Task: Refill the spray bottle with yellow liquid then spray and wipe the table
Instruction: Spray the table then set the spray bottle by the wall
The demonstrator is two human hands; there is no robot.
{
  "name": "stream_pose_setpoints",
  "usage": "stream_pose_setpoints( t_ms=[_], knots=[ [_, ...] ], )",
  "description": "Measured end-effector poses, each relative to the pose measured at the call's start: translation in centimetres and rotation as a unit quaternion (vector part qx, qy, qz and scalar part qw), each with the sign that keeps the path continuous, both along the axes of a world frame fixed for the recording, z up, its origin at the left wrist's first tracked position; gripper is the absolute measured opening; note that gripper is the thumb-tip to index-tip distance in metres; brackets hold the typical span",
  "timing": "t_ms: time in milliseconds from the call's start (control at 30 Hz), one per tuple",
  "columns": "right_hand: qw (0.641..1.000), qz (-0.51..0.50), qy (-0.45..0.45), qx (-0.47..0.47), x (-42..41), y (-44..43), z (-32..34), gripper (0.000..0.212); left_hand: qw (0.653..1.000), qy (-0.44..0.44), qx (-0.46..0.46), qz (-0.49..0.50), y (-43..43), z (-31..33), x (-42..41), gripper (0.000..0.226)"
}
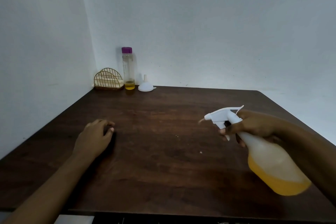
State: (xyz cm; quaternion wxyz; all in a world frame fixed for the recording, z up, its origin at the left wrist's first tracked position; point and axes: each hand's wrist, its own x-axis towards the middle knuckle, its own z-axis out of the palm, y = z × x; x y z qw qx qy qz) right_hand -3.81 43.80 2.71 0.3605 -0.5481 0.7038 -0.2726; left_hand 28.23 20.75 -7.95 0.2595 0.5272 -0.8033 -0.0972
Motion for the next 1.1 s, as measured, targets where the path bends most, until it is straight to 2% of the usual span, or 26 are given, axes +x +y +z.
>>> stream_pose_setpoints(
  t_ms=[100, 167, 267, 367, 500, 700, 800, 900, 1033, 1100],
  knots=[
    [1.000, -0.023, 0.009, 0.009, 0.0, 0.1, -0.4, 0.014, 1.000, -0.004, 0.001, 0.001, 0.0, -0.1, -0.1, 0.022],
    [1.000, -0.004, -0.011, 0.000, 0.1, 0.3, -0.2, 0.022, 1.000, 0.007, 0.002, 0.000, -0.1, -0.1, -0.1, 0.021],
    [1.000, 0.003, -0.028, 0.003, 0.1, 0.5, 0.2, 0.020, 1.000, 0.016, 0.003, -0.001, -0.2, -0.3, 0.0, 0.021],
    [1.000, 0.010, -0.004, -0.001, -0.1, 0.1, -0.1, 0.023, 1.000, 0.013, 0.006, 0.001, -0.2, -0.3, 0.0, 0.021],
    [0.998, -0.030, 0.048, 0.025, -0.4, -0.5, -1.0, 0.016, 1.000, 0.013, 0.004, 0.002, -0.3, -0.3, 0.1, 0.021],
    [0.999, -0.007, 0.037, 0.027, 0.0, -0.4, -1.0, 0.018, 1.000, 0.021, -0.002, -0.001, -0.3, -0.6, 0.2, 0.020],
    [0.998, -0.032, 0.053, 0.029, -0.1, -0.5, -1.3, 0.009, 1.000, 0.017, -0.001, 0.000, -0.3, -0.6, 0.2, 0.021],
    [0.997, -0.035, 0.053, 0.032, 0.0, -0.4, -1.3, 0.010, 1.000, 0.014, 0.000, -0.002, -0.3, -0.6, 0.2, 0.021],
    [1.000, -0.013, 0.006, -0.016, 0.4, 0.1, -0.1, 0.019, 1.000, 0.012, 0.001, -0.002, -0.3, -0.6, 0.2, 0.021],
    [0.997, -0.035, -0.027, -0.063, 0.1, 0.1, 0.5, 0.026, 1.000, 0.010, 0.001, -0.004, -0.3, -0.6, 0.2, 0.021]
  ],
)
